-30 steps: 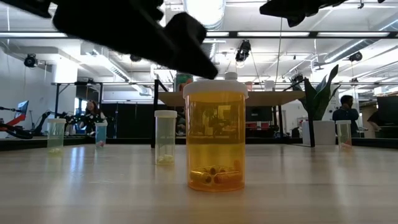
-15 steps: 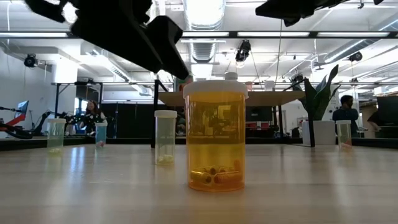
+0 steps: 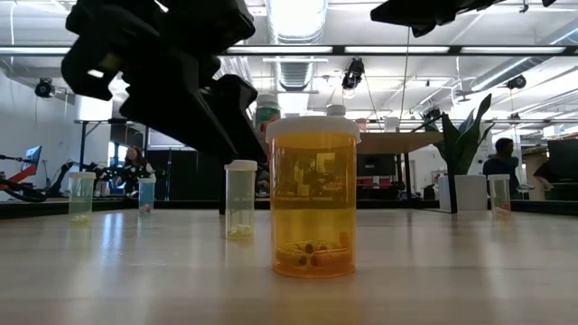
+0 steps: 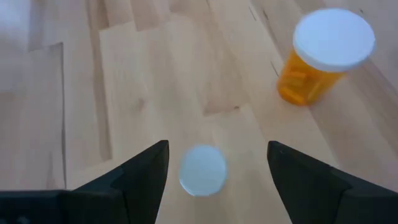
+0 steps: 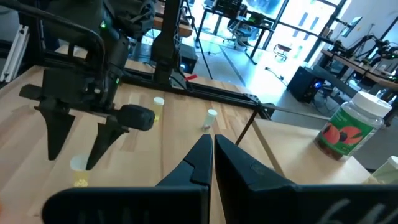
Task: Pick and place medicine bottles onto shelf by color
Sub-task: Put the bottom yellow pill bottle on the shelf
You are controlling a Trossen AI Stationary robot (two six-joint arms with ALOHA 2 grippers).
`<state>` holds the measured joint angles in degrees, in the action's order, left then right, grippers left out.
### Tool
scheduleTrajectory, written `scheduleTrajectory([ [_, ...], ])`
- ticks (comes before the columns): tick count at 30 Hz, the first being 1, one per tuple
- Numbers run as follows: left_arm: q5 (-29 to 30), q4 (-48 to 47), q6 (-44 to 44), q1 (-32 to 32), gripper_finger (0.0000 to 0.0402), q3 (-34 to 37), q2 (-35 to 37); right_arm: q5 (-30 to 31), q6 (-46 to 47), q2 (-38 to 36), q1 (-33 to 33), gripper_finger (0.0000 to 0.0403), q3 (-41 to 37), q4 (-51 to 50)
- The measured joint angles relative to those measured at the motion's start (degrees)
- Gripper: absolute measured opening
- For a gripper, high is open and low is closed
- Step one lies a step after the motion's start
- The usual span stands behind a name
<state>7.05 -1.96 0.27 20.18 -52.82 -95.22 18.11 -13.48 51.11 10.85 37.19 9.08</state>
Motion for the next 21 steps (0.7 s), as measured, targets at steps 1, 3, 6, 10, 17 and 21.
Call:
scheduleTrajectory([
  [1,0.1,0.0,0.1,0.0,0.0251,0.0,-0.1,0.0,0.0,0.0,0.0,0.0009,0.0,0.0],
  [3,0.2,0.1,0.2,-0.1,0.0241,0.0,-0.6,0.0,0.0,0.0,0.0,0.0009,0.0,0.3],
  [6,0.2,0.1,0.3,-0.4,0.0216,0.2,-1.1,0.0,0.0,0.0,0.0,0.0009,0.0,0.3],
  [10,0.4,0.7,0.6,-0.6,0.0176,1.1,-1.4,0.0,-0.1,0.0,0.0,0.0009,0.0,0.5],
  [17,0.3,2.8,1.6,-0.6,0.0119,1.8,-1.4,0.0,-0.3,0.0,0.0,0.0009,0.0,0.6],
  [21,0.3,2.7,1.8,-0.7,0.0103,1.4,-0.6,0.0,-0.3,0.0,0.0,0.0009,0.0,0.6],
])
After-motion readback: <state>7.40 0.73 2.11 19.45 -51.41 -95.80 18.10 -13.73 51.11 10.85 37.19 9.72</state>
